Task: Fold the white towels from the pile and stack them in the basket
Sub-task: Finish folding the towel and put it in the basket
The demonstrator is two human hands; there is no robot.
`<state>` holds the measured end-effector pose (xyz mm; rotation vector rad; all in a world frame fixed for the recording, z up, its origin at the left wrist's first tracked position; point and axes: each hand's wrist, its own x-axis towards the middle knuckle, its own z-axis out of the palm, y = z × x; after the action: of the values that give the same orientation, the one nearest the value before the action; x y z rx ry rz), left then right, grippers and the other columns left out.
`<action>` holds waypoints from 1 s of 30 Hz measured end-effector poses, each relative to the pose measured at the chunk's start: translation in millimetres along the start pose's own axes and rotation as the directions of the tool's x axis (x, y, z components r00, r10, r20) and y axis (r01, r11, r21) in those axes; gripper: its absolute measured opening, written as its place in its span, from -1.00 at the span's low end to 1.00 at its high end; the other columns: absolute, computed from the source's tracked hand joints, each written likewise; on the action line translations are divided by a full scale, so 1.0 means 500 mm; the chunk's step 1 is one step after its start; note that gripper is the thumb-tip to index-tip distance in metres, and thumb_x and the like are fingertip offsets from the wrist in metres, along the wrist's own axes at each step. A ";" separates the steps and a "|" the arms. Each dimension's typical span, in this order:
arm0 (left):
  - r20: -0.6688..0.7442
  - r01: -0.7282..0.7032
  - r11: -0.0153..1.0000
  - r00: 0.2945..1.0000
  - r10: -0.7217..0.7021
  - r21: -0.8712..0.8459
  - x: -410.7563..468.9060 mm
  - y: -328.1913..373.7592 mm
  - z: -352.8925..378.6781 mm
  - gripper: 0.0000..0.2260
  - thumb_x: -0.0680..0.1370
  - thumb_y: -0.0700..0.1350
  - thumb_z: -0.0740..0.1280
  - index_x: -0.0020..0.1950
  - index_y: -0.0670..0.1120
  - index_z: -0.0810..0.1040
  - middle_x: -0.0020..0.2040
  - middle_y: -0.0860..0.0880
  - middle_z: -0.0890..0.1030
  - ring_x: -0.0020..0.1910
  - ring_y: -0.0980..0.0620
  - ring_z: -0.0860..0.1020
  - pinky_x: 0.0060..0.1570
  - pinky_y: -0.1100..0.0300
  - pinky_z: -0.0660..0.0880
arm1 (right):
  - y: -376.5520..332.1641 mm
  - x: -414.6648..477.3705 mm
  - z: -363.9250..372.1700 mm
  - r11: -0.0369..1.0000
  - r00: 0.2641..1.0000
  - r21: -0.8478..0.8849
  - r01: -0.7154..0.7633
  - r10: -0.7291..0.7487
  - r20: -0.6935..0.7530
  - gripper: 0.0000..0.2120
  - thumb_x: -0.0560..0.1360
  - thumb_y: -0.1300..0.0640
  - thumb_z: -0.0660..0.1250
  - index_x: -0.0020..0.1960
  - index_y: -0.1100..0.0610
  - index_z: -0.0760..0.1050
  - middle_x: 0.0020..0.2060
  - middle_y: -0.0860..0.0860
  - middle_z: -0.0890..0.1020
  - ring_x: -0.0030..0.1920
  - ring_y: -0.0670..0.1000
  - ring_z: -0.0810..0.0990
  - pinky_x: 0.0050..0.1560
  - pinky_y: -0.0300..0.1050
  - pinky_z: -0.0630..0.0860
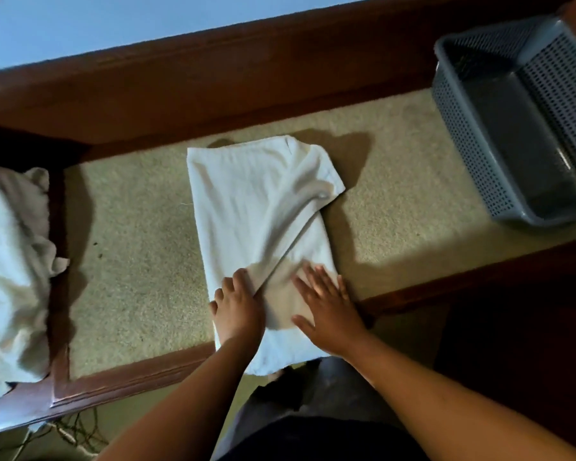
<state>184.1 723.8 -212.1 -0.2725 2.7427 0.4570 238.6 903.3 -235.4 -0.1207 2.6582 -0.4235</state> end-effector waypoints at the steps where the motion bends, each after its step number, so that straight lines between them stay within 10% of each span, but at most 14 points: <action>1: -0.006 -0.003 1.000 1.000 0.002 -0.013 0.014 0.009 -0.004 -0.64 0.58 -0.04 0.23 0.37 0.01 0.32 0.23 -0.06 0.47 0.22 -0.18 0.45 0.21 -0.09 0.32 | 0.008 0.008 -0.013 1.000 0.999 -0.010 0.028 -0.028 0.037 -0.25 0.55 -0.29 0.05 0.63 -0.12 -0.17 0.58 -0.08 -0.36 0.56 -0.02 -0.40 0.53 0.14 -0.35; 8: -0.077 -0.050 0.987 0.996 0.038 -0.155 0.168 0.130 -0.044 -0.53 0.51 -0.13 0.33 0.42 0.04 0.39 0.28 -0.05 0.48 0.23 -0.17 0.46 0.24 -0.05 0.28 | 0.069 0.106 -0.093 0.977 0.973 -0.059 0.205 -0.197 0.118 -0.18 0.53 -0.30 0.10 0.58 -0.17 -0.34 0.55 -0.17 -0.40 0.54 -0.10 -0.43 0.51 0.11 -0.34; 13: -0.145 -0.157 0.953 0.982 0.122 -0.259 0.294 0.236 -0.106 -0.73 0.52 -0.15 0.29 0.20 0.01 0.54 0.14 -0.02 0.58 0.13 -0.12 0.52 0.13 0.03 0.27 | 0.095 0.225 -0.143 0.965 0.982 -0.181 0.189 -0.187 0.028 -0.24 0.44 -0.42 0.13 0.48 0.03 0.40 0.58 0.07 0.22 0.58 0.06 0.03 0.43 0.22 0.03; 18: -0.177 -0.062 0.838 0.983 -0.042 -0.543 0.418 0.223 -0.152 -0.85 0.64 -0.08 0.24 -0.04 -0.12 0.51 -0.17 -0.09 0.62 -0.17 -0.14 0.55 -0.21 0.09 0.35 | 0.099 0.378 -0.210 0.987 0.993 -0.106 0.119 -0.117 0.021 -0.04 0.42 -0.52 0.03 0.62 -0.08 -0.23 0.57 -0.09 -0.33 0.58 0.00 -0.37 0.53 0.28 -0.20; 22: -0.052 0.203 0.716 0.947 -0.318 -0.668 0.481 0.099 -0.131 -0.64 0.64 0.12 0.22 -0.23 -0.10 0.47 -0.33 -0.07 0.53 -0.27 -0.16 0.54 -0.32 0.10 0.33 | 0.082 0.492 -0.251 0.994 0.998 -0.096 0.045 -0.049 -0.043 -0.02 0.45 -0.55 -0.01 0.63 -0.02 -0.27 0.58 -0.01 -0.36 0.58 0.10 -0.35 0.53 0.29 -0.22; 30: 0.138 0.391 0.604 0.896 -0.421 -0.694 0.550 0.069 -0.131 -0.58 0.58 0.18 0.34 -0.31 -0.11 0.49 -0.35 -0.08 0.53 -0.30 -0.08 0.51 -0.24 0.05 0.47 | 0.059 0.606 -0.279 0.999 0.994 -0.047 0.018 -0.023 -0.104 -0.01 0.42 -0.60 -0.02 0.63 -0.06 -0.23 0.61 -0.03 -0.25 0.60 0.15 -0.27 0.54 0.30 -0.19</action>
<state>-97.7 697.5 -244.7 -1.0853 2.2753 1.3707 -95.3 923.6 -250.8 -0.1435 2.7729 -0.3855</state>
